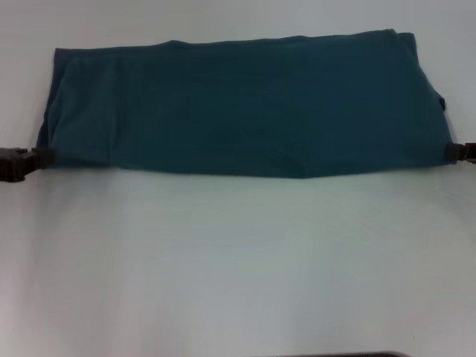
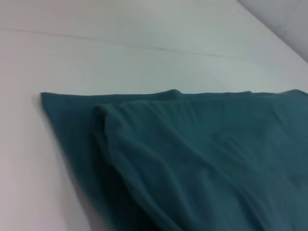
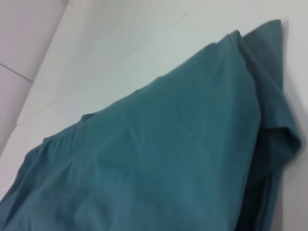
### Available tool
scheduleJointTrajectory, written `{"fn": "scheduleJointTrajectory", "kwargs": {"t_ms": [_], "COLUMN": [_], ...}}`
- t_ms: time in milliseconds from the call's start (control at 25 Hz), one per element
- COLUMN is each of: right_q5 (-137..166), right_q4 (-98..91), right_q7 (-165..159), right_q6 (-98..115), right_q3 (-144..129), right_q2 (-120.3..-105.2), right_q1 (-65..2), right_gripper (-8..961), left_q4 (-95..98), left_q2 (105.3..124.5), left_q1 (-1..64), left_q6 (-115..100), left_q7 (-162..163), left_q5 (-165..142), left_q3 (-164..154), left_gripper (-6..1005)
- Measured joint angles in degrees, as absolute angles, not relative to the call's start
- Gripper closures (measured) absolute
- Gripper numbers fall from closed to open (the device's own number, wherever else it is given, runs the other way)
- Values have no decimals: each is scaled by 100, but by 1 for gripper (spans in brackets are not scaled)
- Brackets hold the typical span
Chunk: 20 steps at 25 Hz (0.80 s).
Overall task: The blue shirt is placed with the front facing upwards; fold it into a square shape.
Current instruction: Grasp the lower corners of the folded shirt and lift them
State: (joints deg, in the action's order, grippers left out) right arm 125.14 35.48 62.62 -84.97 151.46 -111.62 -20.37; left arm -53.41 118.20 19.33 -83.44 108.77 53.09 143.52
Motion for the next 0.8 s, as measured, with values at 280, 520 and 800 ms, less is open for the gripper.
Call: {"fn": "scheduleJointTrajectory", "kwargs": {"t_ms": [280,520,800], "right_q5": [12517,12517,12517], "right_q4": [3629,3647,3648], "right_q7": [6471,6589,6773], "right_q6": [-8845,-8999,-9209], "right_q3": [15413,15566,15682], "right_q2": [-11178,-11186,-11254], "right_q1": [-1757,-1505,-1330], "right_gripper": [911,910,908], "left_q4": [-5666,-5736,-5735], "left_q2": [11822,11836,11823], "left_q1": [1761,1607,1457], "left_q6": [-8976,-9223,-9467], "left_q7": [10862,10858,10756], "left_q5": [5309,5309,5309], "left_q3": [14353,14327,14333], "left_gripper": [970,956,941]}}
